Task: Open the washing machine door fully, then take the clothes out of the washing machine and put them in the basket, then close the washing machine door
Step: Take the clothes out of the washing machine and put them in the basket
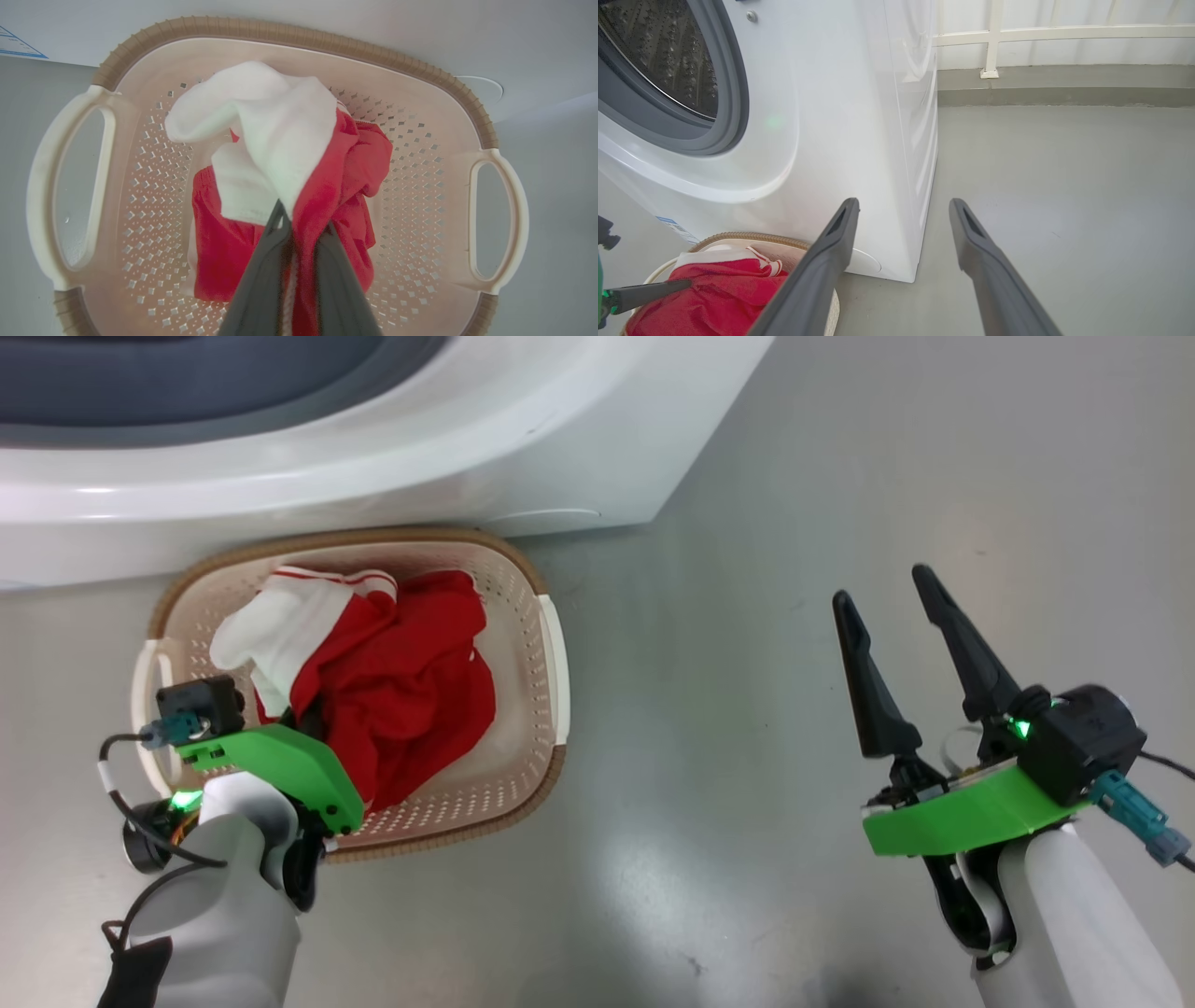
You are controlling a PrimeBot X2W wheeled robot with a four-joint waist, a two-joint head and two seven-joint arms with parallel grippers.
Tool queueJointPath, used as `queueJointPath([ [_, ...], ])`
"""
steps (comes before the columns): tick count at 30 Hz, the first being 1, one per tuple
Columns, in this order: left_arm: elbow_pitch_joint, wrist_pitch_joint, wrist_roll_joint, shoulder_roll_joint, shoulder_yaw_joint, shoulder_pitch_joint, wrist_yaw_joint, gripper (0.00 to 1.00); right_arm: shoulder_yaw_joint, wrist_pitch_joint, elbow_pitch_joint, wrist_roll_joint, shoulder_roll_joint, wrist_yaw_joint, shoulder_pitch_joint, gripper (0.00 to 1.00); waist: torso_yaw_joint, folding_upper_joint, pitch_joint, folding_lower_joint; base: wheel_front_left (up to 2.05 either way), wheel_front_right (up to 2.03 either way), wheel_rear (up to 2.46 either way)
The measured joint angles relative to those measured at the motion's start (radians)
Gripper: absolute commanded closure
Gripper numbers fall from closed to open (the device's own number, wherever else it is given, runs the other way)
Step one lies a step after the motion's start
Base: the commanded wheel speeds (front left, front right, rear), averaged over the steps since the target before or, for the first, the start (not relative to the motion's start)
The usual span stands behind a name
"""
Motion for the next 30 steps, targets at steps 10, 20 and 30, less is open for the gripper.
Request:
queueJointPath([
  [10, 0.019, 0.006, -0.007, 0.0, -0.011, -0.004, -0.01, 0.0, 0.0, 0.0, -0.002, 0.002, 0.0, 0.0, -0.024, 0.0, -0.028, 0.0, 0.032, 0.0, 0.0, 0.0, 0.0],
  [20, 0.019, -0.059, -0.006, -0.003, -0.027, -0.02, -0.019, 0.0, 0.002, 0.0, 0.009, 0.031, 0.0, 0.0, -0.025, 0.0, -0.02, 0.0, 0.004, 0.0, 0.0, 0.0, 0.0],
  [30, -0.166, -0.069, -0.003, -0.007, 0.008, 0.056, -0.019, 0.0, 0.008, 0.0, 0.041, 0.041, 0.0, 0.0, -0.022, 0.0, 0.0, 0.0, -0.082, 0.0, 0.0, 0.0, 0.0],
])
